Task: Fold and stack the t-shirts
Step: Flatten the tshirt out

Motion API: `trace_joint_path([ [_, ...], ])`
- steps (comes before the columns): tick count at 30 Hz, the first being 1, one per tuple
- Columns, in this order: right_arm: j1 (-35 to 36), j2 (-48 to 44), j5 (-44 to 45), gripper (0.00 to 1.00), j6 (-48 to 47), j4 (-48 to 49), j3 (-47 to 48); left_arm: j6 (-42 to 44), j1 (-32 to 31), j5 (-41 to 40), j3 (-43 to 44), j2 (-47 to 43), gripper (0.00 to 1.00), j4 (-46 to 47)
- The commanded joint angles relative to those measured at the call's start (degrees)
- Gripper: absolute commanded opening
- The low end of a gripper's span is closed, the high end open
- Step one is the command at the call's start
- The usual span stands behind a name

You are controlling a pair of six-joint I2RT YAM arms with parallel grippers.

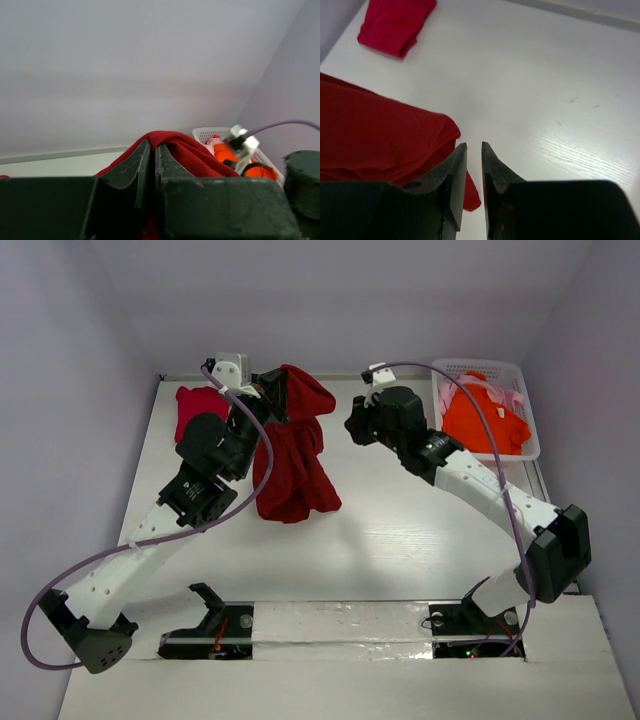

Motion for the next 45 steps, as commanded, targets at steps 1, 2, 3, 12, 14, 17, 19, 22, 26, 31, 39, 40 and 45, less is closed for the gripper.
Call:
trace_joint_path([
  [1,0.5,2.6,-4.9,0.25,-0.2,-1.4,0.3,-0.4,-0.2,0.3,1.5,-0.5,0.00,5.2],
  [2,0.5,3.3,-6.1,0.27,0.6,-0.9,-0.2,-0.3,-0.2,0.2,1.9,-0.5,0.00,5.1],
  [3,0.5,3.7,-7.0,0.37,0.9,-0.5,-0.4,-0.2,-0.2,0.1,2.0,-0.4,0.00,5.2],
  [12,1.1,5.3,-13.9,0.53,4.1,1.0,-4.3,0.6,-0.2,0.4,3.7,1.6,0.00,6.9],
  [14,1.6,4.8,-14.3,0.53,4.6,1.6,-5.0,0.4,-0.2,0.6,3.7,1.9,0.00,7.1],
  [17,1.6,4.3,-15.5,0.53,5.2,2.4,-6.1,0.2,-0.2,0.9,3.7,2.4,0.00,7.6],
  [19,2.2,4.2,-15.7,0.52,5.4,2.6,-6.3,-0.1,-0.2,1.0,3.7,2.6,0.00,7.6],
  [22,3.4,4.0,-15.8,0.52,5.9,3.1,-6.9,-0.2,-0.2,1.0,3.7,2.9,0.00,8.0],
  [26,4.5,4.1,-15.4,0.52,6.7,4.4,-7.1,-0.4,-0.2,1.2,3.4,2.9,0.00,8.5],
  [31,5.0,4.9,-14.9,0.52,7.6,6.3,-7.1,-0.7,-0.2,1.5,3.0,3.3,0.00,9.0],
  [39,6.6,7.8,-11.0,0.52,7.4,7.8,-5.4,-0.9,-0.2,1.4,1.2,2.3,0.00,9.2],
  [40,6.6,8.0,-10.2,0.52,7.2,7.8,-5.4,-0.8,-0.2,1.3,0.9,2.0,0.00,9.4],
  [45,8.7,6.3,-4.1,0.51,6.0,9.9,-6.8,-0.9,-0.2,1.1,-0.1,1.1,0.00,9.7],
])
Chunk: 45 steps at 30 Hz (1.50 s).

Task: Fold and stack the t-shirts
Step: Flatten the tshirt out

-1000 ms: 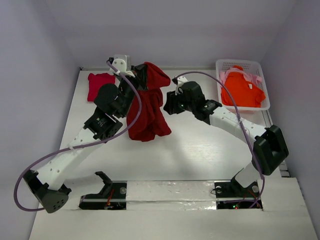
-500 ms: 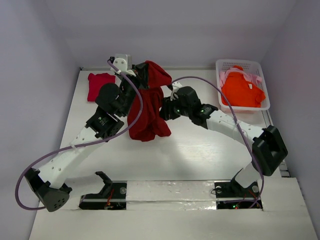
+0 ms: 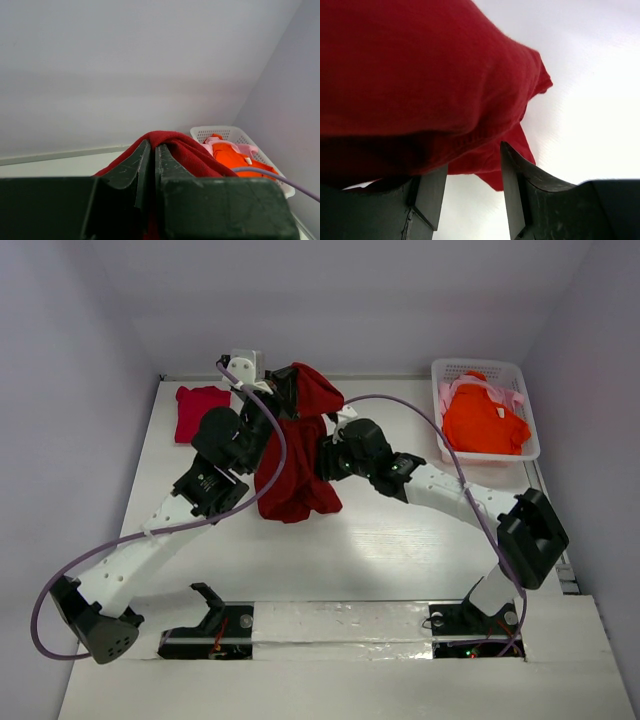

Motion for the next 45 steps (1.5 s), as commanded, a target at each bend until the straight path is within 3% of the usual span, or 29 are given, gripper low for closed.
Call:
trace_joint_path([
  [1,1.5,-1.3,6.2,0.51,-1.4,3.5,1.4,-0.7,-0.2,0.6,-0.1,-2.8,0.00,6.3],
  [14,2.6,-0.2,15.5,0.51,-4.3,5.6,2.9,-1.1,-0.2,0.6,-1.4,-3.7,0.00,6.4],
  [28,2.6,1.2,17.5,0.52,-5.9,6.7,4.5,-1.3,-0.2,0.4,-2.0,-3.6,0.00,6.6],
  [45,2.6,2.1,21.1,0.48,-9.5,19.9,-1.5,-1.9,-0.2,0.6,-3.2,-4.2,0.00,7.1],
])
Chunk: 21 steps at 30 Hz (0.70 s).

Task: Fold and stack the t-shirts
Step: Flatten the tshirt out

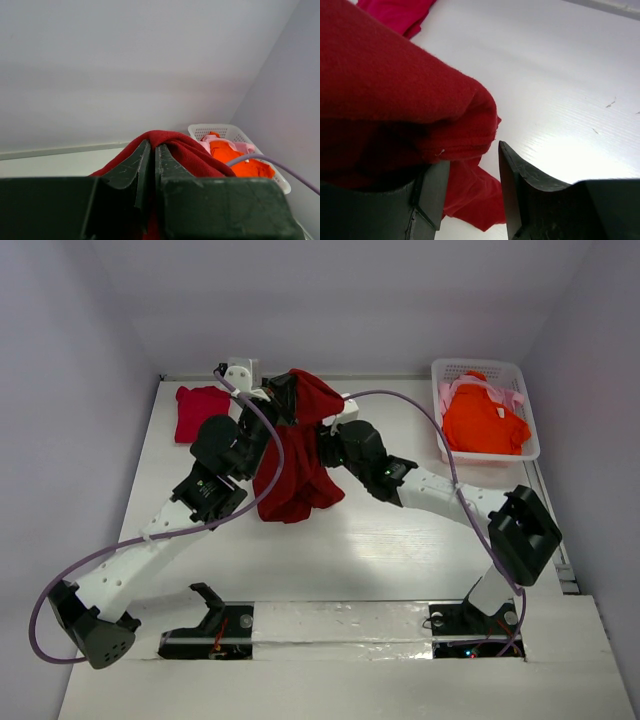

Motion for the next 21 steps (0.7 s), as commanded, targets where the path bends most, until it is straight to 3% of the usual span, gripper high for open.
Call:
trace_joint_path([
  [1,0.5,0.2,2.7,0.47,-1.5,7.9,-1.0,-0.6,-0.2,0.4,0.5,-2.2,0.00,5.5],
  [2,0.5,0.3,2.9,0.45,-1.7,8.4,-1.2,-0.7,-0.2,0.4,0.5,-2.1,0.00,5.5],
  [5,0.5,1.0,3.6,0.26,-2.0,7.8,-0.6,-0.6,-0.2,0.4,0.6,-2.2,0.00,5.4],
  [6,0.5,1.0,3.7,0.12,-2.0,7.7,-0.4,-0.7,-0.2,0.4,0.6,-2.2,0.00,5.4],
  [8,0.5,1.1,3.8,0.00,-1.9,7.3,-0.4,-0.6,-0.2,0.3,0.6,-2.3,0.00,5.4],
  [21,0.5,-7.0,12.9,0.00,-6.9,1.2,1.2,0.3,-0.2,-0.4,0.6,-3.1,0.00,5.0],
])
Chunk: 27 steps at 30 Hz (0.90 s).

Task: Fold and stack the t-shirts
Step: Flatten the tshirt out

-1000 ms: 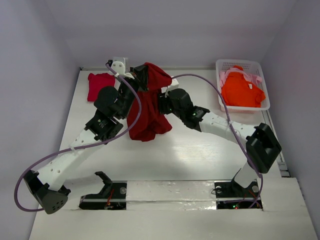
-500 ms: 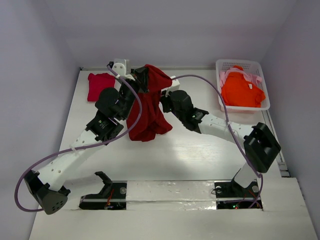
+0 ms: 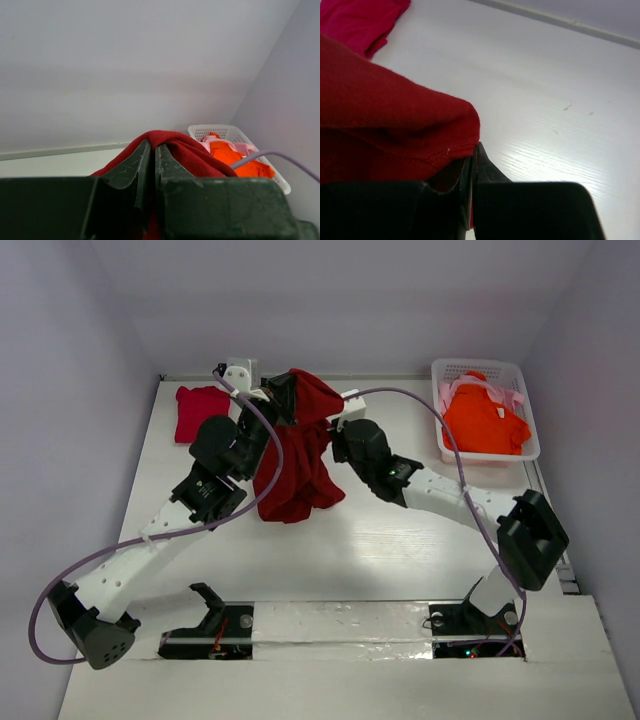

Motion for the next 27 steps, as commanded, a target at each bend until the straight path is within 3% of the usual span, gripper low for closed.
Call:
trace_joint_path([
  [1,0.4,-6.8,6.4,0.00,-3.4,-0.4,2.1,0.3,-0.2,-0.4,0.7,-3.0,0.00,5.0],
  [9,0.4,-14.2,11.6,0.00,-6.2,-6.7,4.7,0.1,-0.2,-0.9,0.3,-3.8,0.00,4.3],
  [27,0.4,-26.8,12.3,0.00,-11.6,-19.7,14.8,-0.5,-0.2,-5.9,-2.7,-9.3,0.00,3.1],
])
